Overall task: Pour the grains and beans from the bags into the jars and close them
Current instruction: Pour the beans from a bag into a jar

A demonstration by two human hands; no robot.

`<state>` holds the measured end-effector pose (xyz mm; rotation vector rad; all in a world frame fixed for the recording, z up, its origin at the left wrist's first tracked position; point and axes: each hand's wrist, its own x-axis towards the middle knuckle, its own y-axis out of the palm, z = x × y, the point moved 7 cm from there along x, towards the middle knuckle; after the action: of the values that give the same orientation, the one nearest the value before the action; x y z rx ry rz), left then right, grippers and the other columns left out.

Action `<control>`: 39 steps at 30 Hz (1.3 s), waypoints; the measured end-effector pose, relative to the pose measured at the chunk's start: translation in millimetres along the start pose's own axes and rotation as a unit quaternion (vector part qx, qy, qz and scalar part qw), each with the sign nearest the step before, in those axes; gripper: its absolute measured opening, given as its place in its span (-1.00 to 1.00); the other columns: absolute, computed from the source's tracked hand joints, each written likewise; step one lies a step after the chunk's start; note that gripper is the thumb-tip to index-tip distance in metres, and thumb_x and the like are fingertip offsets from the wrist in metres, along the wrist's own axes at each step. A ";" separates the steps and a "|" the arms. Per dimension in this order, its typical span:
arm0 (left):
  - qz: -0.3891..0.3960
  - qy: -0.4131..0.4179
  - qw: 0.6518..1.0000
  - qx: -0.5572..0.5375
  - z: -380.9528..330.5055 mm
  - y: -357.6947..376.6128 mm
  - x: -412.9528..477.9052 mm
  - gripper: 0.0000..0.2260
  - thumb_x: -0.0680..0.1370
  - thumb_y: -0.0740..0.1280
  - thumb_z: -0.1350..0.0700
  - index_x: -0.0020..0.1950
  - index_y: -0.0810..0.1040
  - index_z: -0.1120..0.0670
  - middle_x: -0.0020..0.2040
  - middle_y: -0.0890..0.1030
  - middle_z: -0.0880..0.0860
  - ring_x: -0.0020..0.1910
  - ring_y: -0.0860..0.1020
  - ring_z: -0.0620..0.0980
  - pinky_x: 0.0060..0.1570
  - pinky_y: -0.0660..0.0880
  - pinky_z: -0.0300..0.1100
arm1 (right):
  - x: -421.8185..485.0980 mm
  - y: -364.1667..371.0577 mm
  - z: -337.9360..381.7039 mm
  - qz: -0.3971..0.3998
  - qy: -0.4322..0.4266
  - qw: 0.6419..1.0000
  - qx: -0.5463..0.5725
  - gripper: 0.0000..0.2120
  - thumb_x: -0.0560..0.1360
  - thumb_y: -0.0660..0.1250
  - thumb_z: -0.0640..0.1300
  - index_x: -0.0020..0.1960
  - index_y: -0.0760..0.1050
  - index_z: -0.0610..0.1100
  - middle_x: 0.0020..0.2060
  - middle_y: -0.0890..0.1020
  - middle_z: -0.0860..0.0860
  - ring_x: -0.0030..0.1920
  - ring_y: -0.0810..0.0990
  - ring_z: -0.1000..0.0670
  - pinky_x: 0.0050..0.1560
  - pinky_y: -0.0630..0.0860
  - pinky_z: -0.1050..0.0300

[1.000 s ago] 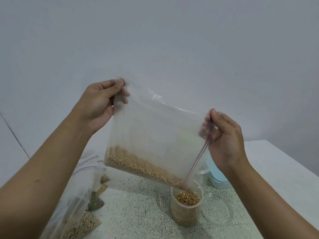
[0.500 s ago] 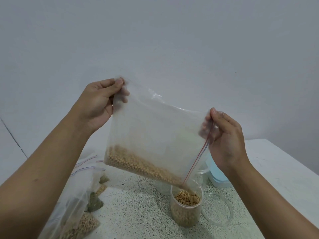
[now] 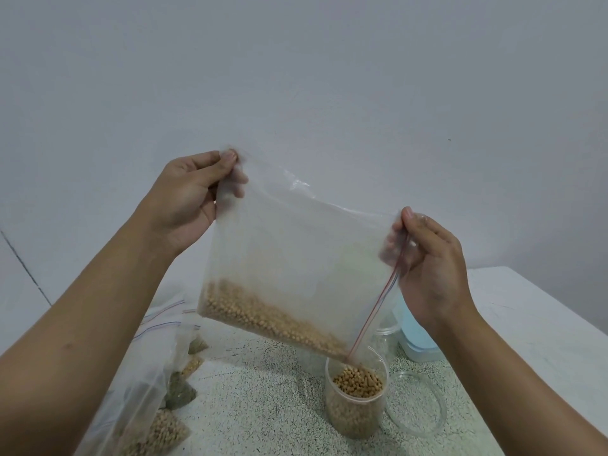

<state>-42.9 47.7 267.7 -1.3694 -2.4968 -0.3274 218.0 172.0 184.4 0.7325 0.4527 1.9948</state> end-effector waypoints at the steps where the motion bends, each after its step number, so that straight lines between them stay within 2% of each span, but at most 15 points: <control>1: 0.001 0.000 1.000 0.001 0.4 0.1 0.3 -0.83 0.64 0.32 0.12 -0.09 0.64 0.12 -0.24 0.64 0.00 -0.31 0.56 -0.08 -0.13 0.52 -0.25 | 0.2 0.0 0.0 0.000 0.000 1.000 0.002 -0.69 0.58 0.32 -0.19 -0.32 0.64 -0.05 -0.32 0.61 0.08 -0.31 0.58 0.13 -0.28 0.54 0.27; 8: 0.008 0.001 1.000 0.004 0.8 4.1 2.8 -0.83 0.63 0.32 0.11 -0.10 0.65 0.12 -0.24 0.64 0.00 -0.30 0.55 -0.07 -0.07 0.49 -0.21 | 3.4 -5.7 -2.2 -0.010 0.004 1.000 -0.005 -0.84 0.57 0.32 -0.17 -0.18 0.57 -0.12 -0.31 0.59 0.06 -0.31 0.56 0.11 -0.29 0.53 0.26; 19: 0.023 0.005 1.000 0.008 1.4 11.2 4.1 -0.74 0.64 0.31 0.12 -0.21 0.68 0.06 -0.25 0.63 0.00 -0.30 0.55 -0.07 -0.11 0.51 -0.23 | 6.9 -12.3 -0.6 -0.017 -0.001 1.000 -0.017 -0.85 0.58 0.32 -0.16 -0.16 0.54 -0.13 -0.32 0.57 0.07 -0.31 0.55 0.11 -0.28 0.52 0.26; 30: 0.018 -0.001 1.000 -0.001 5.1 13.6 6.3 -0.82 0.64 0.31 0.14 -0.11 0.64 0.12 -0.26 0.64 0.00 -0.31 0.56 -0.07 -0.15 0.53 -0.25 | 8.7 -17.0 -0.5 -0.022 -0.002 0.999 -0.023 -0.88 0.55 0.34 -0.14 -0.15 0.55 -0.13 -0.32 0.57 0.06 -0.32 0.55 0.11 -0.28 0.53 0.25; 39: 0.029 0.000 0.999 0.019 4.3 18.1 5.7 -0.80 0.65 0.31 0.10 -0.10 0.61 0.15 -0.28 0.63 0.01 -0.29 0.55 -0.06 -0.06 0.47 -0.16 | 7.4 -20.0 1.9 -0.031 -0.003 0.999 -0.021 -0.86 0.56 0.34 -0.15 -0.18 0.55 -0.12 -0.33 0.57 0.07 -0.33 0.55 0.11 -0.31 0.52 0.26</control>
<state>-31.1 63.1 266.9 -1.4239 -2.4456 -0.2662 229.3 188.4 176.6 0.6902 0.4241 1.9388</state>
